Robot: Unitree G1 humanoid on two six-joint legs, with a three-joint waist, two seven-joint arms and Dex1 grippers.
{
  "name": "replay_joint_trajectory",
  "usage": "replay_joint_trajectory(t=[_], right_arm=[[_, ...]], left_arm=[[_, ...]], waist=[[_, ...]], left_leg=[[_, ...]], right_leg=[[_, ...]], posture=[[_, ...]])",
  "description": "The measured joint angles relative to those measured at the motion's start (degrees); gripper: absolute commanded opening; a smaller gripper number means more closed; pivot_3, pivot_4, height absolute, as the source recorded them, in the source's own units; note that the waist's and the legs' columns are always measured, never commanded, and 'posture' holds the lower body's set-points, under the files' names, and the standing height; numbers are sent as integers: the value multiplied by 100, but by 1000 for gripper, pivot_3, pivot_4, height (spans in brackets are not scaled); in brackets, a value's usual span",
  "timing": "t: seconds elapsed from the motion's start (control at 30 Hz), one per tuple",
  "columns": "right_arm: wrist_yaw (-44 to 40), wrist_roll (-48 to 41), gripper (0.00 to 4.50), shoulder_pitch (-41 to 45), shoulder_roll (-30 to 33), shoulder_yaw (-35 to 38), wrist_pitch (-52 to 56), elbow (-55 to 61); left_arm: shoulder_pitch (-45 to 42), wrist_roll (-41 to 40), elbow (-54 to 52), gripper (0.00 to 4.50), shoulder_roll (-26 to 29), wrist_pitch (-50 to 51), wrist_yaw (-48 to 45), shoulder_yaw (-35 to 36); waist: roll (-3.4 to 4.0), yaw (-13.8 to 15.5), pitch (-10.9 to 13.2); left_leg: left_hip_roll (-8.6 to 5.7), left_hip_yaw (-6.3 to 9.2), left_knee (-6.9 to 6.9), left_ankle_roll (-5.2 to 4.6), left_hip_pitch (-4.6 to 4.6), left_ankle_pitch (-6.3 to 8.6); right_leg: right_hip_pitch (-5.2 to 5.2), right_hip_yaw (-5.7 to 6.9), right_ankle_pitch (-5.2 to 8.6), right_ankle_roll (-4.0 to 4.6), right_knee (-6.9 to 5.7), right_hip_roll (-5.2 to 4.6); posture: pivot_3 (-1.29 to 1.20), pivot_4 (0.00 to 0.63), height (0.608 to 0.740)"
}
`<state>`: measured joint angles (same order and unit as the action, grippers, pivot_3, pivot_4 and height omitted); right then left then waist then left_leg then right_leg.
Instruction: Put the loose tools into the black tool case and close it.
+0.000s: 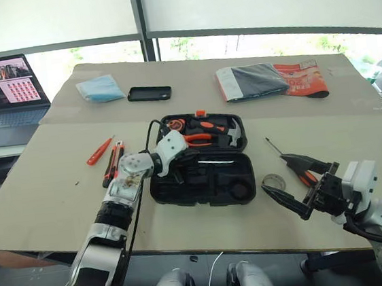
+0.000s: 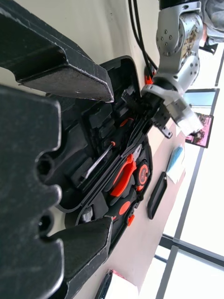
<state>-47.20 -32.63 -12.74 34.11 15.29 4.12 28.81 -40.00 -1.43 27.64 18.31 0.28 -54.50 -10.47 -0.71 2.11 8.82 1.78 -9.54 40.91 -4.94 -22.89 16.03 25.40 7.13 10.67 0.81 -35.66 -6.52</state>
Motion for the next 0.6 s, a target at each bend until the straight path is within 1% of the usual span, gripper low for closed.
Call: replay_joint_trajectory(t=[0.13,0.33,0.47,0.6], right_arm=[[0,0,4500,1,-2,0,0,0],[2,2,4500,14,-45,-2,0,0],[2,25,4500,13,-58,-2,0,0],[1,37,4500,-13,-74,-2,0,0]], left_arm=[[49,-349,-234,8,8,248,-151,164],[374,-214,-437,8,85,223,-359,-208],[394,-19,-467,8,101,225,-48,-221],[399,-68,-478,8,19,275,18,-201]], waist=[[-2,-1,2],[-2,-6,2],[-2,-1,2],[-2,5,2]], left_leg=[[-3,-2,2,-2,-8,0],[-5,-2,1,-10,-7,5],[-3,0,1,-29,0,17],[-4,1,2,-31,-1,19]], right_leg=[[5,1,0,-1,0,10],[7,-1,0,-2,0,18],[1,-1,0,-2,0,9],[0,-1,0,-2,0,4]], posture=[[0,150,740],[0,150,740],[0,150,740],[0,150,740]])
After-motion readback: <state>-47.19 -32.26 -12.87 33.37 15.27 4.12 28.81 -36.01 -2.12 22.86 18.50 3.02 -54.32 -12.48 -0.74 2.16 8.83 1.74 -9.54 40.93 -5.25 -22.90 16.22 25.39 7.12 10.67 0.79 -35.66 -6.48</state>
